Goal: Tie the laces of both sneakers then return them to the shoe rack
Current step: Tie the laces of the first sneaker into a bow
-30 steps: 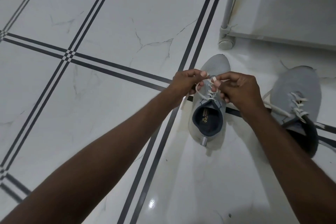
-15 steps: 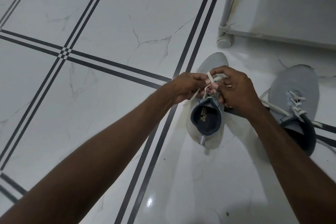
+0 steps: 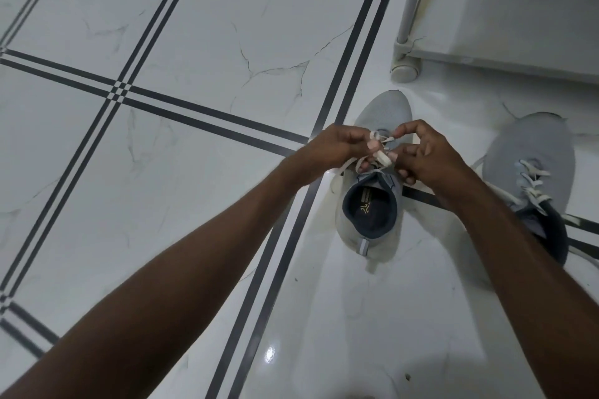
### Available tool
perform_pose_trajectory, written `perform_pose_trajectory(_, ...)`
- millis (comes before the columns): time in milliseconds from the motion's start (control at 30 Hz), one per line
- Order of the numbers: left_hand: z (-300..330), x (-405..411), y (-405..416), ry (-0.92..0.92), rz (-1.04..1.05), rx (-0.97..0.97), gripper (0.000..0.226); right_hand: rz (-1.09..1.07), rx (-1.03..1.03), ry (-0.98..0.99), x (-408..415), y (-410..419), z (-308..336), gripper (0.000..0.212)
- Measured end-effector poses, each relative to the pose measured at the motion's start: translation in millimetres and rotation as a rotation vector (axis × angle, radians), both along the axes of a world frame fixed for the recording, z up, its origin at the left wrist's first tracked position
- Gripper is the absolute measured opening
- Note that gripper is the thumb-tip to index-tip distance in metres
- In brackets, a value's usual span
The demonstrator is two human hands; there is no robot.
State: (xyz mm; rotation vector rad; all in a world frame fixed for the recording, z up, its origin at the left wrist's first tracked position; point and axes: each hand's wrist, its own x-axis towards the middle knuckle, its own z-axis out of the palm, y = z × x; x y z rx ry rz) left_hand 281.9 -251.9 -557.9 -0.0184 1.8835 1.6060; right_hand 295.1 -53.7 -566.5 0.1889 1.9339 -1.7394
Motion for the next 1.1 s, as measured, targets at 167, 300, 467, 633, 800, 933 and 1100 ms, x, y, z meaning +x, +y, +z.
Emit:
perform_pose_trajectory(167, 8, -10, 8, 0.541, -0.24, -0.536, 0.015, -0.035, -0.024, -0.078, -4, 1, -1, 0.013)
perform_pose_trajectory(300, -6, 7, 20, 0.737, -0.126, -0.641, 0.017, 0.022, 0.023, -0.069, -7, 0, 0, 0.014)
perform_pose_trajectory(467, -13, 23, 29, 0.607, 0.198, -0.548, 0.015, 0.143, -0.069, -0.205, -9, 0, 4, 0.028)
perform_pose_trajectory(633, -7, 31, 31, 0.4, 0.371, -0.385, 0.013, -0.096, 0.036, -0.162, -5, -6, 0, 0.017)
perform_pose_trajectory(800, -14, 44, 5, 0.093, 0.704, -0.301, 0.018, -0.123, 0.556, 0.097, 5, 11, -14, 0.009)
perform_pose_trajectory(933, -13, 58, -12, -0.119, 0.817, -0.235, 0.026, -0.096, 0.81, 0.276, 28, 10, -20, 0.004)
perform_pose_trajectory(1100, -14, 56, -8, -0.202, 0.89, -0.229, 0.018, -0.146, 0.856, 0.306, 34, 10, -29, 0.009)
